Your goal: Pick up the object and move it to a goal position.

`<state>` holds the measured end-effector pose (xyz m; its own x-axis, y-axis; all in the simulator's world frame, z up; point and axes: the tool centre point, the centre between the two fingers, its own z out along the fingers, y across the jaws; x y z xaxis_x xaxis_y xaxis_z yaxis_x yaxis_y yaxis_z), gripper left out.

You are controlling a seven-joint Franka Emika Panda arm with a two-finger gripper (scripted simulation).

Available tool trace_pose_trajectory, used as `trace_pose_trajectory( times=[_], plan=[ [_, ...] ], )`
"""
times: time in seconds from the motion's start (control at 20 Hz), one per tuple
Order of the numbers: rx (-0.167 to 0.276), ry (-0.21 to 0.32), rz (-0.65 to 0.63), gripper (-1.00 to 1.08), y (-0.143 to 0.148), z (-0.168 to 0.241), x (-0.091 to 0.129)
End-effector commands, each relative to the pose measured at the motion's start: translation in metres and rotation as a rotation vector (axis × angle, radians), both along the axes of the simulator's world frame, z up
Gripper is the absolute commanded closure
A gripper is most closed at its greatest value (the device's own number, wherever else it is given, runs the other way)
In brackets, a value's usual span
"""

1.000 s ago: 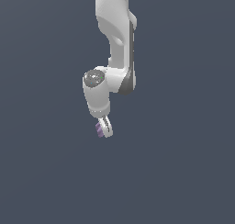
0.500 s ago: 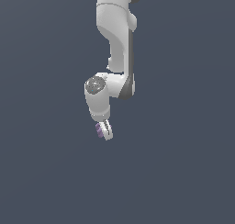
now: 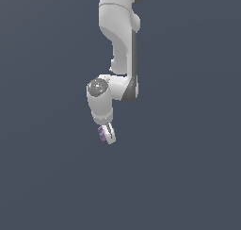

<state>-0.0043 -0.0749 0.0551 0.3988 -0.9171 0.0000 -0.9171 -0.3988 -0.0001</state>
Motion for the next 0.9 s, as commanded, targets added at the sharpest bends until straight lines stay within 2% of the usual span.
trace_pose_trajectory(
  times=[0.0, 0.45, 0.85],
  plan=[
    [0.0, 0.0, 0.0, 1.08, 0.0, 0.001, 0.0],
    [0.001, 0.0, 0.0, 1.08, -0.006, 0.033, -0.005],
    [0.001, 0.0, -0.001, 1.08, -0.02, 0.102, -0.016]
  ],
)
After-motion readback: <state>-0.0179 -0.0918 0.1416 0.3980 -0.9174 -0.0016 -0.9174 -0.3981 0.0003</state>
